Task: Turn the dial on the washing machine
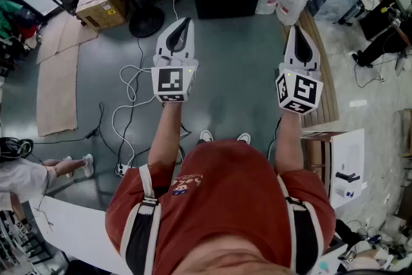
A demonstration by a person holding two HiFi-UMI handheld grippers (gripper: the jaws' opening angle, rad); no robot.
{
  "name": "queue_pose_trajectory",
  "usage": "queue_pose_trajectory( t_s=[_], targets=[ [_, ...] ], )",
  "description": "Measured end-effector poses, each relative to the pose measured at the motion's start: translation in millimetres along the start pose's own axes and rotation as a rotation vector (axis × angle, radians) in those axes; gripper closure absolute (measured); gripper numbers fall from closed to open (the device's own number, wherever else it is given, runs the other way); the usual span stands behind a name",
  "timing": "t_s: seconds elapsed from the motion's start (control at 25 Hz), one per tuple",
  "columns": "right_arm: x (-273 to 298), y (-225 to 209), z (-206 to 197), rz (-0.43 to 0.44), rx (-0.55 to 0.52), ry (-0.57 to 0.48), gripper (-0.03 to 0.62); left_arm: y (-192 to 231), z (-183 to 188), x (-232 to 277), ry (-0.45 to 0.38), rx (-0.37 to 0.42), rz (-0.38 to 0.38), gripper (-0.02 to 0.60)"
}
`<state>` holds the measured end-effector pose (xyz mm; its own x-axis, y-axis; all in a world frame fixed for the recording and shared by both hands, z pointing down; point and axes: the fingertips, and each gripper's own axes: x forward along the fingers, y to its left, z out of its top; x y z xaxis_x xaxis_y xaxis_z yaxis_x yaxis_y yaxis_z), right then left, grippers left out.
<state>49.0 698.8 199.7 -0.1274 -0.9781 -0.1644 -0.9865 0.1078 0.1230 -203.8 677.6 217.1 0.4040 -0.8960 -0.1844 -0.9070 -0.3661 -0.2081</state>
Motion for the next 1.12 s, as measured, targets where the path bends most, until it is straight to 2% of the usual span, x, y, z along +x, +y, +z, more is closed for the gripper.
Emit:
queue_pose_trajectory(
  t_s=[0.16,0.32,0.52,0.76,1.12],
  targets=[
    [4,20,-1,-0.003,-0.011,0.0,0.586,21,-6,-8,0.007,-0.006,0.006,0.572],
    [5,47,-2,-0.018,-0.011,-0.001,0.586,40,-8,-20,-0.004,0.006,-0.017,0.572],
    [1,79,-6,-0.04,-0.013,-0.004,0.586,61,-21,-33,-0.004,-0.016,-0.034,0.572],
    [0,84,-20,-0.06,-0.011,0.018,0.586,63,-34,-30,-0.001,-0.037,-0.058,0.572],
    [53,92,-49,-0.062,0.014,0.033,0.586,86,-70,12,0.033,-0.022,-0.06,0.572]
  ],
)
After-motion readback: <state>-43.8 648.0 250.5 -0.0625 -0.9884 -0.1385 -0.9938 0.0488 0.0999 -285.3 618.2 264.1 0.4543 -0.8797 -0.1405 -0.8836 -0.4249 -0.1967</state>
